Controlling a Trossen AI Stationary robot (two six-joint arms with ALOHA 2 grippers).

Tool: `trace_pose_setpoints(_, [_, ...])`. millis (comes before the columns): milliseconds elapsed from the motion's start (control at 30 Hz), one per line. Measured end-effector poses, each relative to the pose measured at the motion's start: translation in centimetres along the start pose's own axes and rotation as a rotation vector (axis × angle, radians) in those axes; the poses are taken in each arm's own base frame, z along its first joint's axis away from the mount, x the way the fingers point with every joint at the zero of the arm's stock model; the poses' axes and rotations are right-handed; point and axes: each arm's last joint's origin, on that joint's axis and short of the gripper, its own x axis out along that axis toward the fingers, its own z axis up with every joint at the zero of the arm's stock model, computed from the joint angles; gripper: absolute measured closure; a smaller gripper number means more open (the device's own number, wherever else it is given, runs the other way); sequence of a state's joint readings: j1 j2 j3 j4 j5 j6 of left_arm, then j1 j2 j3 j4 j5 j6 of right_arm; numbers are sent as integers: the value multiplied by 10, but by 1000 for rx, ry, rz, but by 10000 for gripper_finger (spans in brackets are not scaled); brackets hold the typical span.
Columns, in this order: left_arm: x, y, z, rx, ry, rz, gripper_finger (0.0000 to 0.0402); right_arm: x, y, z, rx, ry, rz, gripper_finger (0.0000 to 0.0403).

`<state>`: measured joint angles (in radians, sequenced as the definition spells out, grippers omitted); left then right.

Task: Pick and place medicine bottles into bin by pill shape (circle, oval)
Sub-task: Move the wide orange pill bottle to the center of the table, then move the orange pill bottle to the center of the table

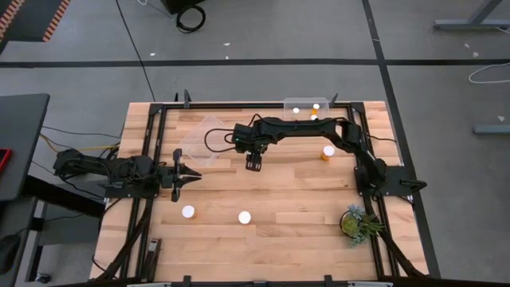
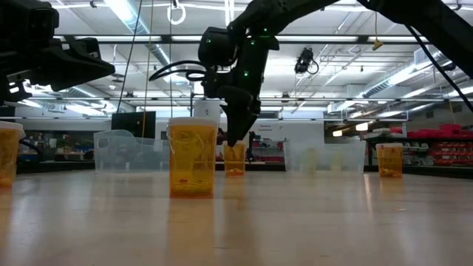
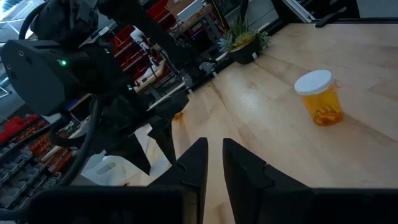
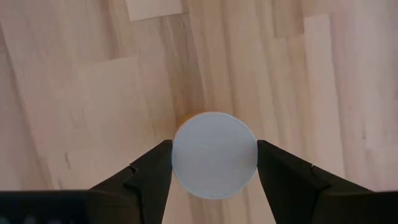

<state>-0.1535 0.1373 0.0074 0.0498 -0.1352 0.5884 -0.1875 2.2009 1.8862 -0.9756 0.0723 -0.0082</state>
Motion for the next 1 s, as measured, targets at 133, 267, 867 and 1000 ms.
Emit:
trace_pose_setpoints(133, [0, 0, 0, 0, 0, 0, 344, 0, 0, 0, 0, -5, 0, 157])
trace_pose_setpoints(267, [0, 0, 0, 0, 0, 0, 350, -6, 0, -2, 1, 13, -2, 134])
trace_pose_setpoints(867, [0, 0, 0, 0, 0, 0, 351, -84, -7, -29, 105, 51, -38, 119])
trace_pose_setpoints(1000, [0, 0, 0, 0, 0, 0, 346, -69, -6, -39, 102, 123, -41, 119])
